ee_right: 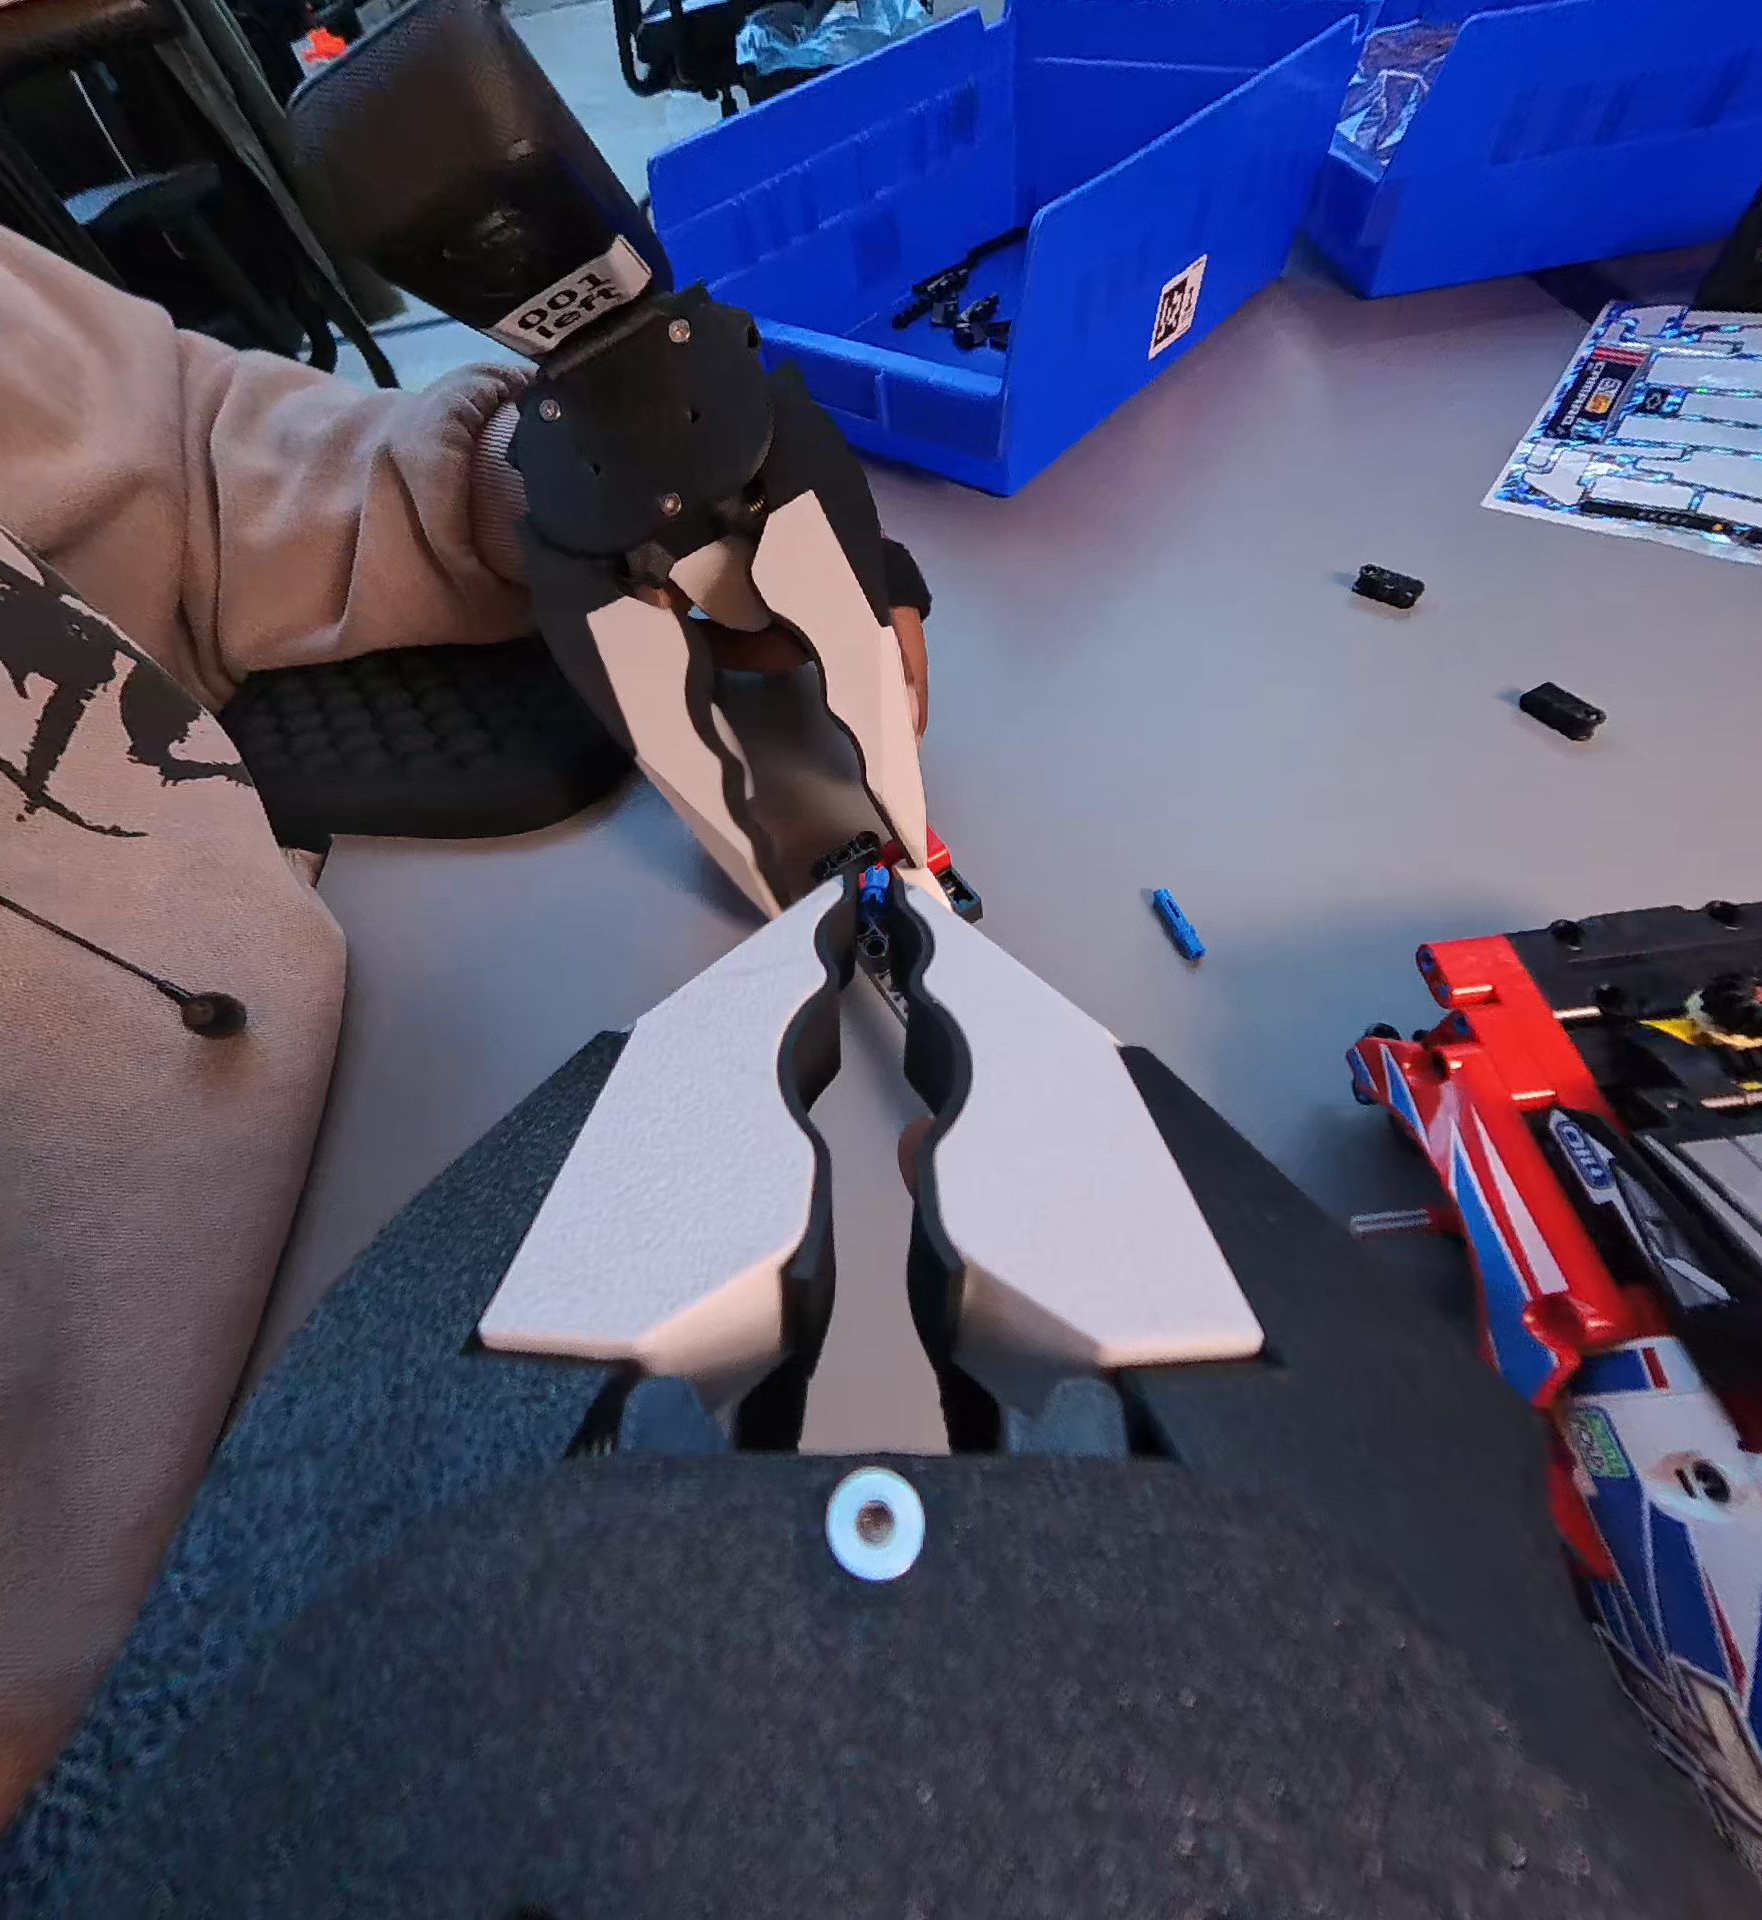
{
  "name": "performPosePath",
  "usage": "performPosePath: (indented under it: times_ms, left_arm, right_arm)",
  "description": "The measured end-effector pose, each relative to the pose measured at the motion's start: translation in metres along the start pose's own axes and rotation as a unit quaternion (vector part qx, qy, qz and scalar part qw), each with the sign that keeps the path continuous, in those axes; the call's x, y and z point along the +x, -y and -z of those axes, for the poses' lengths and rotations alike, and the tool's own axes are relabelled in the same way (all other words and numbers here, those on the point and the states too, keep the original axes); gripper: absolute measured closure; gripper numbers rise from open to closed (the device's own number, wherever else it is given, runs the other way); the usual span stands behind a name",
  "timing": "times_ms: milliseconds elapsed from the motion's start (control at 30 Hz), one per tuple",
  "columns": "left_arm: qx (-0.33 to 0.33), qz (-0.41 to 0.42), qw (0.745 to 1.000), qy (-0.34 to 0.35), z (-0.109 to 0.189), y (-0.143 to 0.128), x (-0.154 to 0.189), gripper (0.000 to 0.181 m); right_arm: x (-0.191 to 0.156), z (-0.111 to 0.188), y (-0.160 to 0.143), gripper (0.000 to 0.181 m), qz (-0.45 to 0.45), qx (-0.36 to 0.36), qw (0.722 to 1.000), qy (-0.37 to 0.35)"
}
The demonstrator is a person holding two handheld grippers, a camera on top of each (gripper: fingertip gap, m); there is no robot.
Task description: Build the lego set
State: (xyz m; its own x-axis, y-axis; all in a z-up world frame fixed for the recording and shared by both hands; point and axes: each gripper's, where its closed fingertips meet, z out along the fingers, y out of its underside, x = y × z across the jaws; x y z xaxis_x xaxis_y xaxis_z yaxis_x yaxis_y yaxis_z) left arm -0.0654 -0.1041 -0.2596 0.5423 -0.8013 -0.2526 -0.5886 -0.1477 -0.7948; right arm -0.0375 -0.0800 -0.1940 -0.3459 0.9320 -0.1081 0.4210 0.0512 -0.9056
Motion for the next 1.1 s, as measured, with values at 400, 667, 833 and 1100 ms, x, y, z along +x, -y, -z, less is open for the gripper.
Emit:
performPosePath:
  times_ms: [400,667,833,1100]
  left_arm:
    - [0.016,0.007,1.0,0.011,-0.003,0.005,-0.002,0.159]
    - [0.026,0.089,0.996,0.016,0.003,0.008,-0.011,0.125]
    - [-0.02,0.139,0.99,-0.004,-0.011,-0.002,-0.004,0.117]
    - [-0.031,0.128,0.991,0.004,-0.016,-0.002,-0.004,0.137]
  right_arm:
    - [-0.011,-0.017,-0.024,0.179,0.088,-0.07,0.993,-0.03]
    - [-0.003,-0.025,-0.029,0.179,0.115,-0.139,0.983,-0.032]
    - [0.0,-0.027,-0.034,0.179,0.134,-0.202,0.97,-0.023]
    - [0.001,-0.031,-0.039,0.179,0.152,-0.282,0.947,-0.005]
